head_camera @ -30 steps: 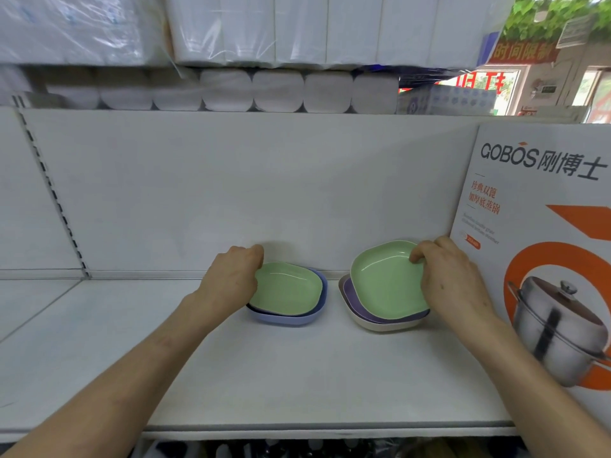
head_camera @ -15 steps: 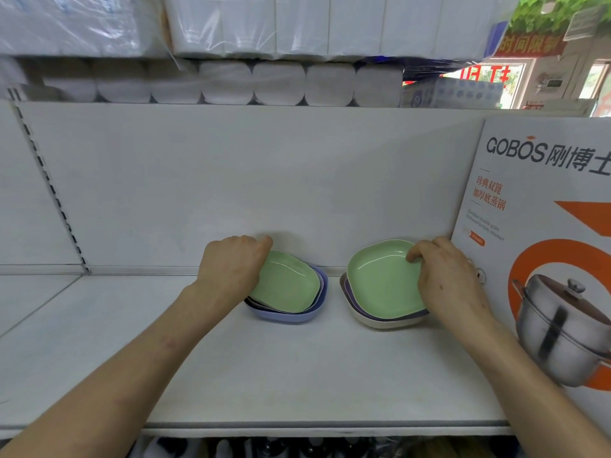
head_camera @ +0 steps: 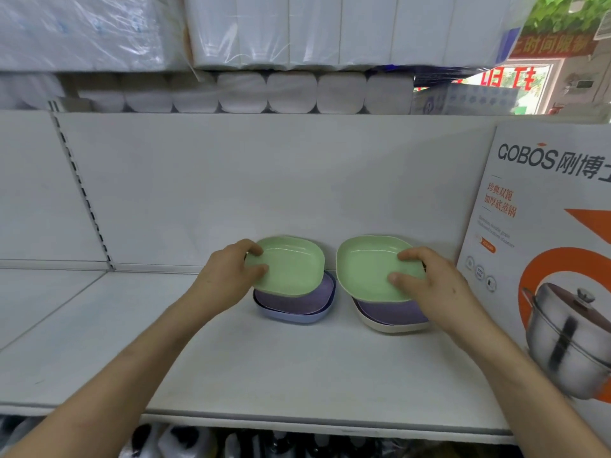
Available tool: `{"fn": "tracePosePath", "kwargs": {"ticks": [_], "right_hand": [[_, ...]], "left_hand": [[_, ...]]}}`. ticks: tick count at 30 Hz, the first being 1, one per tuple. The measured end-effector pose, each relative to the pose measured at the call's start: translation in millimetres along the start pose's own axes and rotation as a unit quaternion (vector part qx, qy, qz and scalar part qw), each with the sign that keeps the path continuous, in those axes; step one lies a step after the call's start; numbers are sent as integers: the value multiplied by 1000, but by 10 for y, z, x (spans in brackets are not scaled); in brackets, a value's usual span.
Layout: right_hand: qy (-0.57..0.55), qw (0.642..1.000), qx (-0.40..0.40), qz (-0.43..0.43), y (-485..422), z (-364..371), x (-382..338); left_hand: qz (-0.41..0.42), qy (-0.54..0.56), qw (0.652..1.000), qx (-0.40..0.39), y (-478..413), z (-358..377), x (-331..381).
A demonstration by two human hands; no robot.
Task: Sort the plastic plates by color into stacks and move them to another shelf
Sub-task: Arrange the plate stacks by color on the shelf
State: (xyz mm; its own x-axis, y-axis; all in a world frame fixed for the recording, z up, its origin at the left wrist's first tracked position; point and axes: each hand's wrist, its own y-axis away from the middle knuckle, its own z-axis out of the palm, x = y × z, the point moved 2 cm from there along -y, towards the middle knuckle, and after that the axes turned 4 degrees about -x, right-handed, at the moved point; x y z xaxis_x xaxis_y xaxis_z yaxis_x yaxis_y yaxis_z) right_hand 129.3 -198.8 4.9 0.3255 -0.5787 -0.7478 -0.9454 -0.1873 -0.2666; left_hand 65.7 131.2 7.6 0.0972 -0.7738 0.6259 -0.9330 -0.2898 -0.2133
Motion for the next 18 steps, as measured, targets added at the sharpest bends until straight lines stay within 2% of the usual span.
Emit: {"fn": "tracePosePath", "kwargs": {"ticks": [4,7,12,18], "right_hand": [[-60,997,-57,-7,97,143,-133],[-60,994,-89,-32,158,324,-274],[-59,982,-161,-78,286,783,-679],[-48,968,-207,-135,583,1542,-1381]], "left_hand": [[-33,78,996,3,289,-140,-139],[-55,109,992,23,574,-271,-258],[-94,95,987,88,1119,-607,-547],[-131,67,976,159,1793,-1311,-1126]]}}
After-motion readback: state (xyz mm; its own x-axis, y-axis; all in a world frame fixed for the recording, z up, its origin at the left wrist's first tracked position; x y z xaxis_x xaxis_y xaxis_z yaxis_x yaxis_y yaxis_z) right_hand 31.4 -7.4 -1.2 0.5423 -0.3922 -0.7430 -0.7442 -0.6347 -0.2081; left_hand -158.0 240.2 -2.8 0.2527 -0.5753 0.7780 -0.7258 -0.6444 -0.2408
